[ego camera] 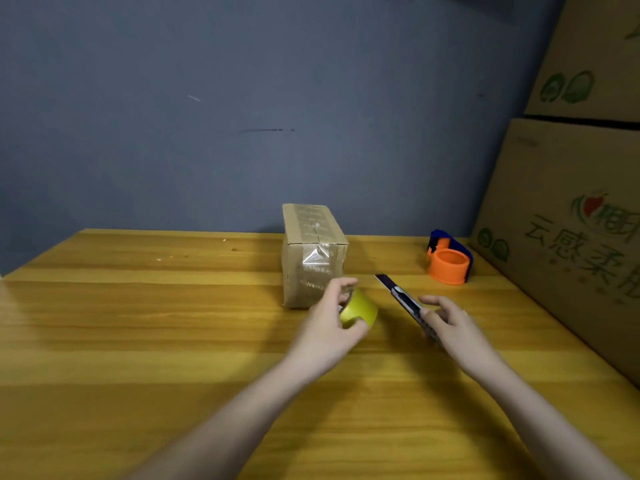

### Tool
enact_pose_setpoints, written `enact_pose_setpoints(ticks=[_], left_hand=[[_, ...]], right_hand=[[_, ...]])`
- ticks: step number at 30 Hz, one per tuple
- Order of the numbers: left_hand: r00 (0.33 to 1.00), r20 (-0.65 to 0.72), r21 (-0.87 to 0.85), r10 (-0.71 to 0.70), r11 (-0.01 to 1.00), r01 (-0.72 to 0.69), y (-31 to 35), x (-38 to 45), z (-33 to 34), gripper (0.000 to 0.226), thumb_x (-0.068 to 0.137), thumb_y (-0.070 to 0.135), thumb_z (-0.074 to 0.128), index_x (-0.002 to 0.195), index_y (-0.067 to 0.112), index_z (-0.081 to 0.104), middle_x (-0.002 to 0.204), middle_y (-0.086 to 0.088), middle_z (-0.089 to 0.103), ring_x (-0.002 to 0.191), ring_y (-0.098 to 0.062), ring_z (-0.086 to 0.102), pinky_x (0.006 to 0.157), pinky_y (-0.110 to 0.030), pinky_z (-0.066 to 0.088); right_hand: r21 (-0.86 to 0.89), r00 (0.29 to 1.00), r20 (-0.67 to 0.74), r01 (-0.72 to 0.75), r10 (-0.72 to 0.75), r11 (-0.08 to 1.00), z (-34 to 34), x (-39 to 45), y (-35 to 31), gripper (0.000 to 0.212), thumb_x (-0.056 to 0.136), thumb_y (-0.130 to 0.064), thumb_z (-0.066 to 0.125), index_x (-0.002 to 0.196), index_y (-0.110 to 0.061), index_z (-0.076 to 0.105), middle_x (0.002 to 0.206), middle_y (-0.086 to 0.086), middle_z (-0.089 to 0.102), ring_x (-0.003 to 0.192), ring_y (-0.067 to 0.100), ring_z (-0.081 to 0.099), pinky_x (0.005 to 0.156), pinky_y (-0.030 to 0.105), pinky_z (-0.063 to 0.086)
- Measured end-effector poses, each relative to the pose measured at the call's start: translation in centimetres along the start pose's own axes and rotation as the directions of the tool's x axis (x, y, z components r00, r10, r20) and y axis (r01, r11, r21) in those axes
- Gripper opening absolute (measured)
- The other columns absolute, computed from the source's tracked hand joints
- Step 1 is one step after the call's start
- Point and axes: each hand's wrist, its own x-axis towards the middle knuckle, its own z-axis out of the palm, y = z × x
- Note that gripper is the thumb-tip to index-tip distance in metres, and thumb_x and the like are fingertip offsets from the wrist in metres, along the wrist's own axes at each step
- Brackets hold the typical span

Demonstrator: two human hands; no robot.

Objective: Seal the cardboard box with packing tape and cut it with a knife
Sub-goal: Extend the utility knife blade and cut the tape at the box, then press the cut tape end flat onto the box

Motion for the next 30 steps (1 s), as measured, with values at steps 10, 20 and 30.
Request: enact_pose_setpoints(ticks=[10, 20, 30], left_hand=[[0.93, 0.334, 0.753, 0.152, 0.55, -0.36, 1.9, 2.0, 7.8, 0.056, 0.088, 0.013, 0.05, 0.139, 0.013, 0.027, 0.119, -0.018, 0.059, 0.103, -0.038, 0.06, 0.077, -0.044, 0.047], [0.926, 0.343, 0.766, 0.157, 0.523, -0.372, 1.3, 4.1, 10.6, 0.058, 0.084, 0.017, 0.054, 0.137, 0.011, 0.03, 0.129, -0.015, 0.053, 0.112, -0.034, 0.057, 0.085, -0.042, 0.046], [0.918, 0.317, 0.76, 0.24, 0.515, -0.397, -0.2, 3.7, 10.8, 0.067, 0.087, 0.026, 0.05, 0.146, 0.014, 0.02, 0.133, -0.014, 0.053, 0.119, -0.032, 0.052, 0.098, -0.041, 0.034]], right_hand=[[-0.367, 0.97, -0.188, -0.212, 0.151, 0.906, -0.6, 0.5, 3.8, 0.04, 0.087, -0.024, 0.058, 0.127, -0.017, 0.055, 0.123, 0.012, 0.048, 0.112, 0.036, 0.056, 0.093, 0.04, 0.044], [-0.555, 0.933, -0.34, -0.303, 0.121, 0.775, -0.3, 0.1, 4.4, 0.04, 0.089, -0.037, 0.049, 0.122, -0.016, 0.056, 0.121, 0.011, 0.049, 0.115, 0.031, 0.051, 0.085, 0.038, 0.047], [-0.552, 0.933, -0.348, -0.281, 0.089, 0.785, -0.2, -0.1, 4.7, 0.044, 0.09, -0.043, 0.047, 0.124, -0.016, 0.054, 0.121, 0.012, 0.048, 0.111, 0.033, 0.054, 0.084, 0.039, 0.048]])
